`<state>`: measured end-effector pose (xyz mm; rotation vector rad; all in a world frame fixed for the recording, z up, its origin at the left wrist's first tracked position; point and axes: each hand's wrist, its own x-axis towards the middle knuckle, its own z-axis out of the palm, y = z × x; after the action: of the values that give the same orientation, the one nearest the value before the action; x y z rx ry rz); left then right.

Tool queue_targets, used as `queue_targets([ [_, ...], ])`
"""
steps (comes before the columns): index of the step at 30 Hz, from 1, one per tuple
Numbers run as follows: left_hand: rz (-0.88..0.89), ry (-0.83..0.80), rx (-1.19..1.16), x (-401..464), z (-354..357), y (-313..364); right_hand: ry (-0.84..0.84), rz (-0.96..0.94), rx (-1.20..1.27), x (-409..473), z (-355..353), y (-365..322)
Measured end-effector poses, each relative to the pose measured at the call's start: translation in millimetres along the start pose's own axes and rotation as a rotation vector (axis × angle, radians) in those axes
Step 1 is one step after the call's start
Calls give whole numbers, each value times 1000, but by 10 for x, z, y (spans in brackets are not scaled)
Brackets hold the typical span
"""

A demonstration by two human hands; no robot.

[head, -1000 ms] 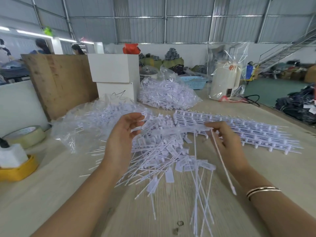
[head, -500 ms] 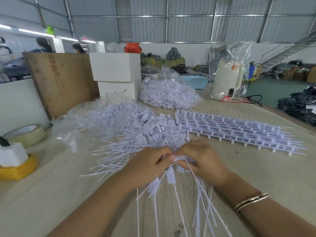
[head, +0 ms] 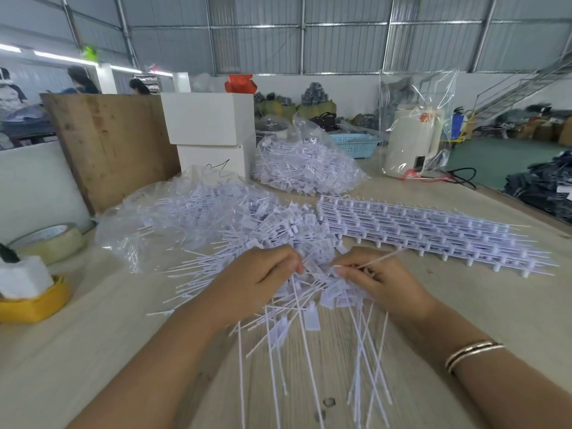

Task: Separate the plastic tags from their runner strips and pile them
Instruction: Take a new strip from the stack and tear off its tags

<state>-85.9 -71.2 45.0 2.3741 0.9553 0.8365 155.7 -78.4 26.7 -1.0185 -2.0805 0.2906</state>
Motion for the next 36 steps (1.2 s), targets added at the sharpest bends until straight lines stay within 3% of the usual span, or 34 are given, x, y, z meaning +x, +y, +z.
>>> queue_targets([
  [4, -74, -68, 22, -26, 4, -47, 69, -140, -194, -3, -42, 22],
  [10, -157, -117, 65, -13, 55, -20, -126, -42, -307, 3, -61, 89],
  [15, -80, -90, 135, -6, 66, -23, -308, -20, -469, 1, -56, 142],
  [21, -59, -66, 152, -6, 113, -9, 45, -121, -351, -1, -82, 7],
  [25, -48, -49, 84, 24, 242, 23, -20, -325, -364, 3, 119, -185],
  [28, -23, -30, -9, 8, 286, 71, 65, -461, -461, 62, 200, -188],
  [32, -82, 67, -26, 26, 197, 60, 248, -484, -463, 52, 118, -129],
  [36, -89, 84, 116, 46, 192, 14, 304, -446, -473, 45, 89, -117],
])
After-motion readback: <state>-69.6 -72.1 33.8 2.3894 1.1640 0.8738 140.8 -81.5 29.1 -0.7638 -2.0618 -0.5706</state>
